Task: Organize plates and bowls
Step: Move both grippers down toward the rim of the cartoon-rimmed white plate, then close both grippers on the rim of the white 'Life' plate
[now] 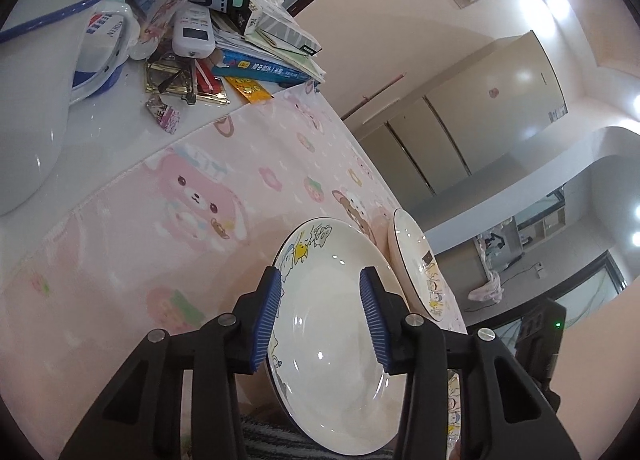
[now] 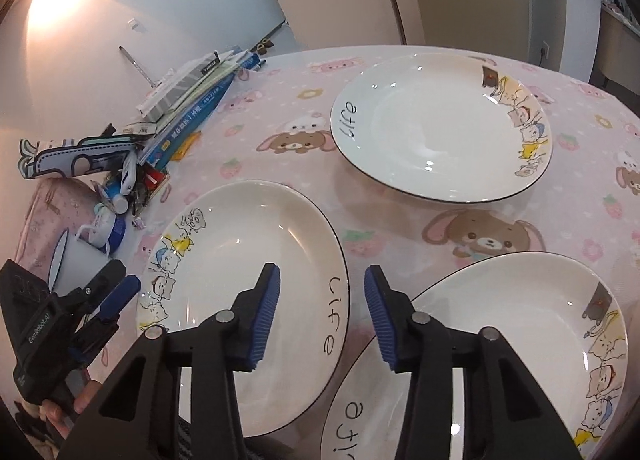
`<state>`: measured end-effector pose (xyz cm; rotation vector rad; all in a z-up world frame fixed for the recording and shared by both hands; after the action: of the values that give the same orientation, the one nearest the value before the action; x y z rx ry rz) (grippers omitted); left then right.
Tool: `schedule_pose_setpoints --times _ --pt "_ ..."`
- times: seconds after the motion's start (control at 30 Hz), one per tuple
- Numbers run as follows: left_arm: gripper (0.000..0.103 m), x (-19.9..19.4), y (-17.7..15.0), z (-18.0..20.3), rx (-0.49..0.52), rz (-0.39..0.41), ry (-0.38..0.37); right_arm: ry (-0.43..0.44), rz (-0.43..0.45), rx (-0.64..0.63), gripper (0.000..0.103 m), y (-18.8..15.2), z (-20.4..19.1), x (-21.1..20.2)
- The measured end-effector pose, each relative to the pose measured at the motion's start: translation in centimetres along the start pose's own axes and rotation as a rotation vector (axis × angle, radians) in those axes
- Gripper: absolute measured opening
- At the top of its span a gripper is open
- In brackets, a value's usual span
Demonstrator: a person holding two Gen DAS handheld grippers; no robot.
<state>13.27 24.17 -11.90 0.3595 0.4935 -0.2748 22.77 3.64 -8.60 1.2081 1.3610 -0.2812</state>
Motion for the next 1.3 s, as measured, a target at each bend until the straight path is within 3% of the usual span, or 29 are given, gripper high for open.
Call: schedule_pose_setpoints --times 0.1,0.17,0.23,0.27,0.33,0.5,1.0,1.13,1.3 --pt "0.051 -1.0 0.6 -0.7 -0.023 0.059 0.027 0.002 -0.015 0.002 0.038 -0.3 0.2 0.6" --pt "0.053 -0.5 0.6 -0.9 -0.036 0.026 0.028 -0.010 -0.019 -0.006 0.034 -0.4 0.3 0.9" --pt "0.053 0.9 0.1 -1.3 -0.026 -0.027 0.094 -0.008 -0.028 -0.019 0.028 -0.4 0.2 1.2" --pt "0.033 1.4 -0.2 -1.6 -0.023 -0.048 0.123 -0.006 -0.029 -0.020 0.024 -0.4 0.2 1.3" --pt "0.014 2.3 -0.6 -2.2 -0.025 -0.080 0.180 -0.030 -0.024 -0.004 0.016 -0.5 0.6 1.4" --pt "0.014 2.7 -0.7 -2.5 -0.022 -0.110 0.198 -0.017 -0.051 -0.017 0.014 -0.9 0.6 2.3" --pt "0.013 2.9 -1.5 -1.5 0.089 -0.092 0.273 -0.051 -0.025 -0.067 0.014 -0.7 0.4 2.3" --pt "0.013 2.5 -1.3 -1.3 0.076 -0.077 0.224 -0.020 -0.024 -0.047 0.014 -0.7 0.6 2.2" --pt "0.013 0.9 -1.0 0.2 0.138 0.004 0.164 0.018 -0.023 -0.027 0.014 -0.8 0.5 2.0"
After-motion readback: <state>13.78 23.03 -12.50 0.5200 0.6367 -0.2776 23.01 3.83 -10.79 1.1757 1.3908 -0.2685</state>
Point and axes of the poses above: each gripper's, at about its wrist camera, not at the fingertips, and x roughly the way its jaws point, z to its right, y to its top, the point moved 7 cm from there along x, roughly the way its jaws point, and after that the axes turned 12 degrees about -x, right-handed, at the moved point
